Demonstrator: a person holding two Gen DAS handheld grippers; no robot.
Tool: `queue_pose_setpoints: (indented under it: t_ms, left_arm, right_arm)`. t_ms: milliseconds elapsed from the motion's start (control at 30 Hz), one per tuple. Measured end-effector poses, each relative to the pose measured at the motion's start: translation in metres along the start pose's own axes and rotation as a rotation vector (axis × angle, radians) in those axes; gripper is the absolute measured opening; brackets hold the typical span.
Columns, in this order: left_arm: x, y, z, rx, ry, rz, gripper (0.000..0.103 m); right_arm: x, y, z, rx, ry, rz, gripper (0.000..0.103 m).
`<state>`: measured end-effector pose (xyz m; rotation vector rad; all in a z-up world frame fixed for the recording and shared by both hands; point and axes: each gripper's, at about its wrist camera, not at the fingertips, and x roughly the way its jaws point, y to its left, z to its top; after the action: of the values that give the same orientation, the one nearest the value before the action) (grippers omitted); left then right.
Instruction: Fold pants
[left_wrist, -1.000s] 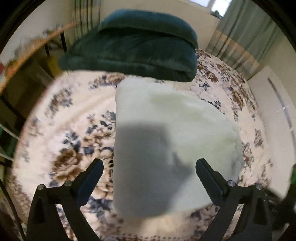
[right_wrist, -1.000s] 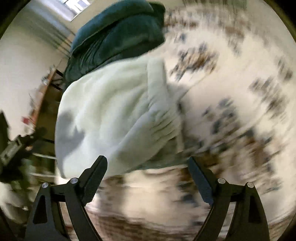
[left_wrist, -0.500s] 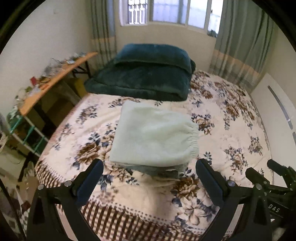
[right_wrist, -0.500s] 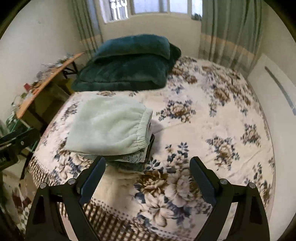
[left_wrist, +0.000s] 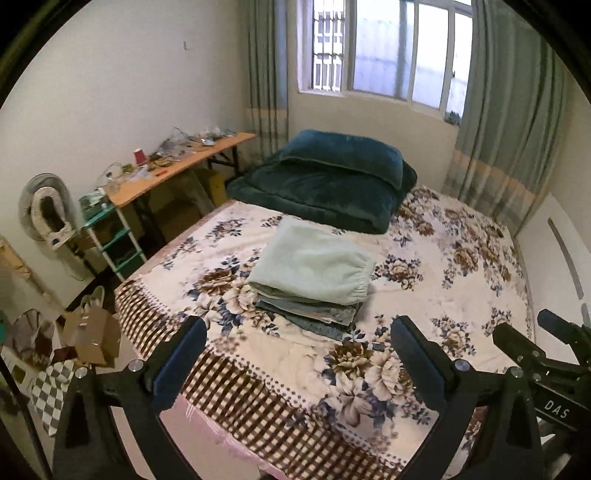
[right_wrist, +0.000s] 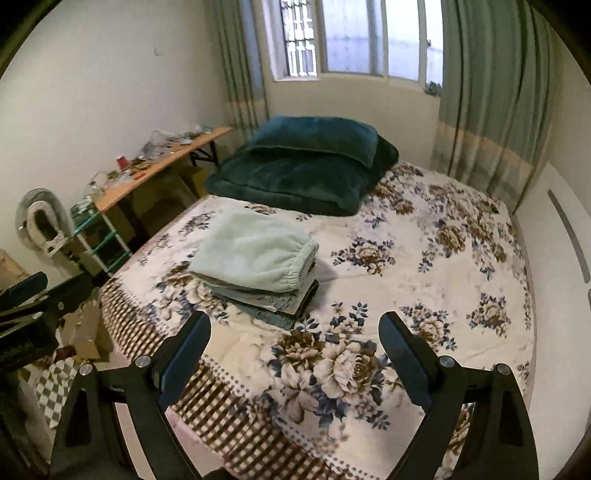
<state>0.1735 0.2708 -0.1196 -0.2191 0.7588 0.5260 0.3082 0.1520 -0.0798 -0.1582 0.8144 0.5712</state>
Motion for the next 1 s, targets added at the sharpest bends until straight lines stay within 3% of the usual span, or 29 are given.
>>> queue_pose_setpoints:
  t_ms: [167, 567, 800, 1000]
  left_arm:
    - [-0.056, -0.008, -0.016, 0.0, -0.032, 0.047, 0.102]
    - [-0.148, -0.01, -0.039, 0.004, -0.109, 0.058, 0.102]
    - [-0.164, -0.006, -0.05, -0.009, -0.11, 0.053, 0.102]
    - [-0.155, -0.007, -0.048, -0.007, -0.064, 0.073, 0.102]
  right_arm:
    - [-0.07, -0.007, -0.01, -0.029, -0.046, 0.012, 0.095]
    - [-0.213, -0.01, -0.05, -0.058, -0.127, 0.023, 0.097]
    - [-0.245, -0.009, -0.067, -0.059, -0.111, 0.037, 0.097]
    - [-0.239, -0.013, -0.061, -0.053, -0.088, 0.03, 0.097]
